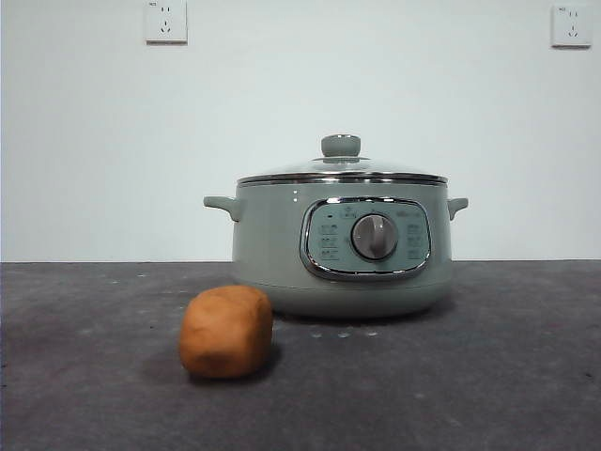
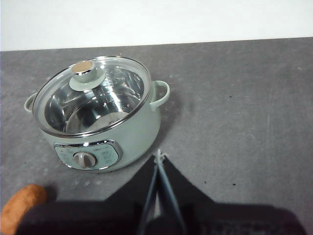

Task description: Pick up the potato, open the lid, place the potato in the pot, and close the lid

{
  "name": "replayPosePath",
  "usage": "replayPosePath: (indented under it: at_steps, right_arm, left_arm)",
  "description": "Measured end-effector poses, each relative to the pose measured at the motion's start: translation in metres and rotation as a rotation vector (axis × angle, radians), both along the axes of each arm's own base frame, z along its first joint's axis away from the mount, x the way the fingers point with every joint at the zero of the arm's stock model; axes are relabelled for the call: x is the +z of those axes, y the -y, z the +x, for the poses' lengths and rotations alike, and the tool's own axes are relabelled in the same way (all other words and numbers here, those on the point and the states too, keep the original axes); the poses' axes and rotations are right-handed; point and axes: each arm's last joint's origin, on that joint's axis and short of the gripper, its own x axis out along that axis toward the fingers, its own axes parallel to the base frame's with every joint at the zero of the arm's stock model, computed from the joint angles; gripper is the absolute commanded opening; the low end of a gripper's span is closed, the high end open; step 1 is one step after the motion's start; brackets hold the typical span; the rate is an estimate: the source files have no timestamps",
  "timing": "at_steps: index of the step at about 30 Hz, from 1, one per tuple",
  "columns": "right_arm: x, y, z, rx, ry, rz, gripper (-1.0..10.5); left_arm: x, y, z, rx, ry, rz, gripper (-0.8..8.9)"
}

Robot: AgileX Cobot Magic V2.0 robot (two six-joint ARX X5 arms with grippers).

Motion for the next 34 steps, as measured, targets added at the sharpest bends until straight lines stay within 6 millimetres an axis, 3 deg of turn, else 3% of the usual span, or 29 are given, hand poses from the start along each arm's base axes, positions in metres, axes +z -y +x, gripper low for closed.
replayPosePath:
  at_steps: [7, 9, 12, 13, 15, 17, 27, 34]
  right_arm:
    - [0.009, 0.000, 0.000, 0.007, 0.002, -0.017, 0.0]
    - [0.010, 0.000, 0.000, 0.008, 0.004, -0.019, 0.2]
    - [0.010, 0.000, 0.000, 0.008, 0.004, -0.020, 2.3]
    - [0.010, 0.000, 0.000, 0.008, 0.004, -0.020, 3.6]
    - [0.010, 0.000, 0.000, 0.008, 0.004, -0.019, 5.6]
    - [0.010, 0.000, 0.000, 0.008, 0.003, -0.019, 6.6]
    - [0.006, 0.000, 0.007, 0.019, -0.050, -0.011, 6.6]
    - [0.002, -0.005, 0.019, 0.153, -0.111, 0.098, 6.6]
  left_arm:
    - [0.008, 0.001, 0.004, -0.031, -0.021, 0.010, 0.03]
    - [0.010, 0.002, 0.005, -0.040, -0.021, 0.007, 0.49]
    - [0.015, 0.002, 0.004, -0.041, -0.009, 0.007, 3.36]
    - [0.017, 0.002, 0.003, -0.041, -0.002, 0.008, 4.85]
    - [0.019, 0.002, 0.002, -0.042, 0.007, 0.009, 6.00]
    - [0.021, 0.002, 0.002, -0.043, 0.013, 0.009, 5.98]
    - [0.019, 0.002, 0.007, -0.043, -0.010, 0.007, 5.98]
    - [0.018, 0.001, 0.010, -0.044, -0.020, 0.006, 5.98]
